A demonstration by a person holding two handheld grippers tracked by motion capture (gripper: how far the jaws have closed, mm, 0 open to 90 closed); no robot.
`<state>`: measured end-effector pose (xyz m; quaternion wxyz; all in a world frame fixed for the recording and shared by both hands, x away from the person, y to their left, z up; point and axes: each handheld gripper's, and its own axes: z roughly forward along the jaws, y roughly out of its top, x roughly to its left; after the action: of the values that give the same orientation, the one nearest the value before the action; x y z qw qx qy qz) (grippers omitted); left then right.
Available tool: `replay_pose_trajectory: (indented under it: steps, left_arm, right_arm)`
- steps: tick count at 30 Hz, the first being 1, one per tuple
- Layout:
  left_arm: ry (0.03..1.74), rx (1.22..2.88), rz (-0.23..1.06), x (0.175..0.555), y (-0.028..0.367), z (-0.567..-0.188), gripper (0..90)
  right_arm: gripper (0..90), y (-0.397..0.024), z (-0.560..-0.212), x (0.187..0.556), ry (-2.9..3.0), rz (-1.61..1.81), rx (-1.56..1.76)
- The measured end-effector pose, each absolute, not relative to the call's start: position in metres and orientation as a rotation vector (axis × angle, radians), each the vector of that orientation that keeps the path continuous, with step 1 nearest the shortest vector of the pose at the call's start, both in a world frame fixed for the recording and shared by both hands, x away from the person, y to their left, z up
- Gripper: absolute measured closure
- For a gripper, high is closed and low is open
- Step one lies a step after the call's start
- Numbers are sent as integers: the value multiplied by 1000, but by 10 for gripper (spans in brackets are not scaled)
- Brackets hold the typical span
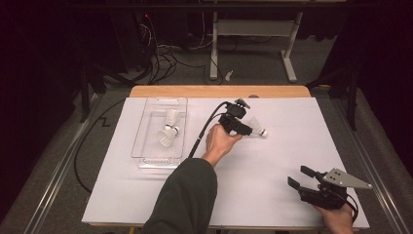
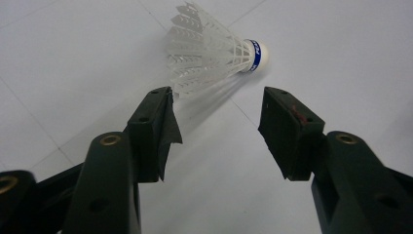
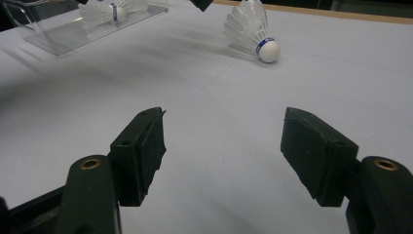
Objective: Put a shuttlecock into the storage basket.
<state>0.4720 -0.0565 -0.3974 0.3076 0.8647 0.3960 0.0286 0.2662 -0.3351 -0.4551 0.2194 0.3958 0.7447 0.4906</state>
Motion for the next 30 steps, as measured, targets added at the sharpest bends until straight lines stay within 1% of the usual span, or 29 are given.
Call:
replay_pose_trajectory:
  steps: [7,12,20,27,30]
  left_arm:
    - [1070,2269,48,482,-63,-400,474]
    - [1108,2260,11,490,-59,-407,482]
    - [1119,2246,-27,496,-58,-412,497]
    - [1112,2243,-37,496,-62,-414,517]
    - [1104,2270,-23,497,-67,-414,517]
  right_arm:
    - [330,-334,-456,267,2065,1356,1094]
    - [330,-333,-456,267,2069,1354,1092]
    - [330,-331,-456,268,2076,1349,1084]
    - [330,-331,-456,268,2077,1348,1083]
    - [330,-331,-456,268,2077,1348,1082]
